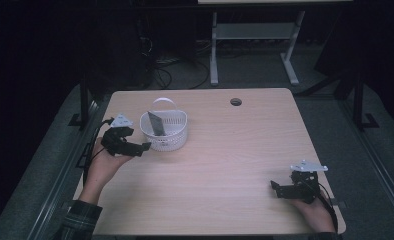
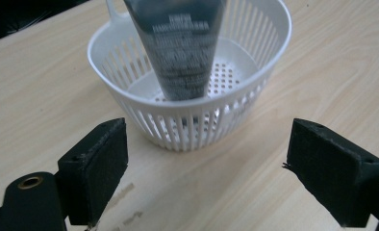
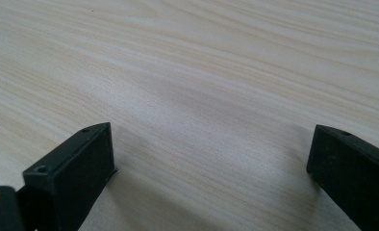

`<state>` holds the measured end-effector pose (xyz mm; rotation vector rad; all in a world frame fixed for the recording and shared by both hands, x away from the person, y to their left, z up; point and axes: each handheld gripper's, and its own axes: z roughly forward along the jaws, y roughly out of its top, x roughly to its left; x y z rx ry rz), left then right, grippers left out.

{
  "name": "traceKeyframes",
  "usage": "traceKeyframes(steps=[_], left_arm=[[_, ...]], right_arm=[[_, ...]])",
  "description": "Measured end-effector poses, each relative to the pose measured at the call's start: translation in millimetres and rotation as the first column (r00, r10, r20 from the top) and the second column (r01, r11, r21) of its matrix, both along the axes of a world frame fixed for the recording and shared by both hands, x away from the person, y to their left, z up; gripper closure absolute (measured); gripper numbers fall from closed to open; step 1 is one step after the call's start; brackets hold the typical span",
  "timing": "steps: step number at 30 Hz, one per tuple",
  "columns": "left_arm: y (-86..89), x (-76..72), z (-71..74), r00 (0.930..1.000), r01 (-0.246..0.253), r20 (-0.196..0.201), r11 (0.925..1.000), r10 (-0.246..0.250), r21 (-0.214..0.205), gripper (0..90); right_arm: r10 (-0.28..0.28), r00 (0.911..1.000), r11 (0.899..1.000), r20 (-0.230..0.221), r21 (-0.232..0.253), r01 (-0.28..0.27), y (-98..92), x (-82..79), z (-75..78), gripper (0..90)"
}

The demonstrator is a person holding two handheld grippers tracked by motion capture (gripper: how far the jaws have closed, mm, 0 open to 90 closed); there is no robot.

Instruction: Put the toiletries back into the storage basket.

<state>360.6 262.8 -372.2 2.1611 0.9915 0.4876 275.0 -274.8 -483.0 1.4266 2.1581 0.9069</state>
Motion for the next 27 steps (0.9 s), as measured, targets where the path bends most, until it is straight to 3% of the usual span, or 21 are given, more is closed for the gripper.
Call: traceKeyframes(steps=[12, 27], left_arm=[[11.2, -28.5, -36.9, 0.9997, -0.020, 0.012, 0.9998, 0.020, -0.005, 13.7], [19.7, -52.9, -87.7, 0.9992, -0.017, -0.035, 0.9997, 0.017, 0.019, 13.6]], right_arm=[[-0.001, 1.0000, 1.000, -0.001, 0.001, 0.001, 0.1, 0.0, 0.1, 2.0], [-0.001, 1.0000, 1.000, -0.001, 0.001, 0.001, 0.2, -0.1, 0.1, 2.0]])
